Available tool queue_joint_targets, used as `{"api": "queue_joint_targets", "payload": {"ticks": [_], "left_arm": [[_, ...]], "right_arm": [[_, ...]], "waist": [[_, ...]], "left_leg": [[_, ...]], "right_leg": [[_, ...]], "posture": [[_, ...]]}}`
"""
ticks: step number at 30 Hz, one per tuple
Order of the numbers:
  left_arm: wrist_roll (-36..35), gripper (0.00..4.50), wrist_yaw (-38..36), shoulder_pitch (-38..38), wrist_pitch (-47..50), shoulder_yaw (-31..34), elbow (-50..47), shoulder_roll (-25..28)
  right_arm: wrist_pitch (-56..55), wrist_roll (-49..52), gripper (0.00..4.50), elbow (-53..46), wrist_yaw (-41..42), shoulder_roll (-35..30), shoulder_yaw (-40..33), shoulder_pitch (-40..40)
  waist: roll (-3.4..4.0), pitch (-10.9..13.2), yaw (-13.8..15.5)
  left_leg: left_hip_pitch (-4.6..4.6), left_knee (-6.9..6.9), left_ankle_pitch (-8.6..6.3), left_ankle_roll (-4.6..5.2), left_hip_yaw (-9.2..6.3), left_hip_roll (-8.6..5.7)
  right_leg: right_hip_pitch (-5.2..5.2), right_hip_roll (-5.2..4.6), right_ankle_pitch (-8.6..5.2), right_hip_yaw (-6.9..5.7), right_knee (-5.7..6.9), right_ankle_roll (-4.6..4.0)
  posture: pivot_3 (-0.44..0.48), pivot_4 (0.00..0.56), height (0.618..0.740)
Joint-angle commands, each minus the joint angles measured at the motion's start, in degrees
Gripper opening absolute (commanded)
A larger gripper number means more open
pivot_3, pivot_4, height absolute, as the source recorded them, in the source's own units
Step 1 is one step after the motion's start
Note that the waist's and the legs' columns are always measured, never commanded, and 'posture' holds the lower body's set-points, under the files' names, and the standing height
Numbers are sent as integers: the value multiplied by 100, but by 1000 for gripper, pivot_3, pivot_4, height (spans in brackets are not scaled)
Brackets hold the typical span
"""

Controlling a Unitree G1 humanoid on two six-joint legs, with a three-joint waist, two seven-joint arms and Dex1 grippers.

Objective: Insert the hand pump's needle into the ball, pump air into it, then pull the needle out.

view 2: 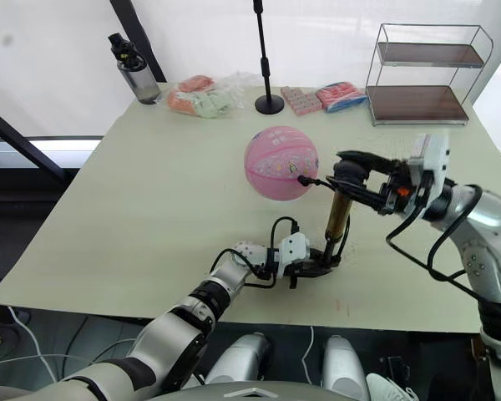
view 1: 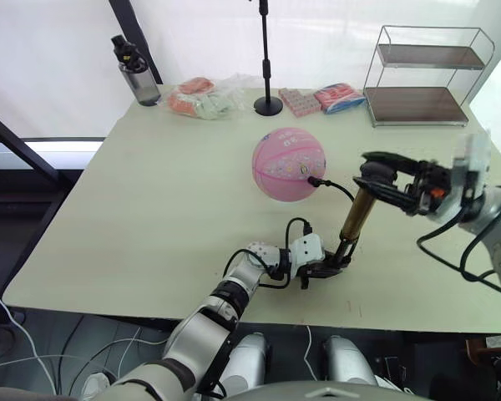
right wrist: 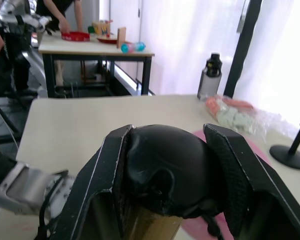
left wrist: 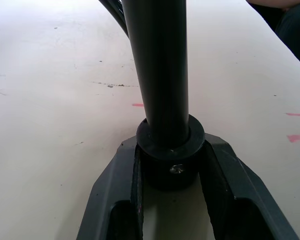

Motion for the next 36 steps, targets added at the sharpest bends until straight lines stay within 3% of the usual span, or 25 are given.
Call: {"api": "queue_joint_targets", "payload": {"ticks": [1,12,28,36], "left_arm": [[299,1069,-125,254,155,-245,365,60],[301,1069,-97,221,153,-240,392,54],[308,1069,-108,213,134,-256,390,71],[316,1069,-96,248,132,-254,333,90]], "right_arm": [[103,395,1823,-240,-282,-226,-727,-526],[656,801,1823,-174,-229,-611,-957,-1008],[-417,-603,1823,55,294,-141,-59,474],[-1345,-1245,1823,630,444,310,415,1120]], "waist": [[1,0,-2],[4,25,10],[-13,7,0],[-31,-16,-7]], "left_leg": [[-1,0,0,0,1,0],[-13,2,0,1,0,-1],[3,6,0,1,1,-2],[17,6,0,0,2,-2]], "right_leg": [[-2,-3,0,0,2,0],[-10,-12,0,-5,3,1],[3,-8,0,-6,9,2],[9,1,0,-5,10,1]], "posture": [[0,150,740],[0,150,740],[0,150,740],[0,150,740]]}}
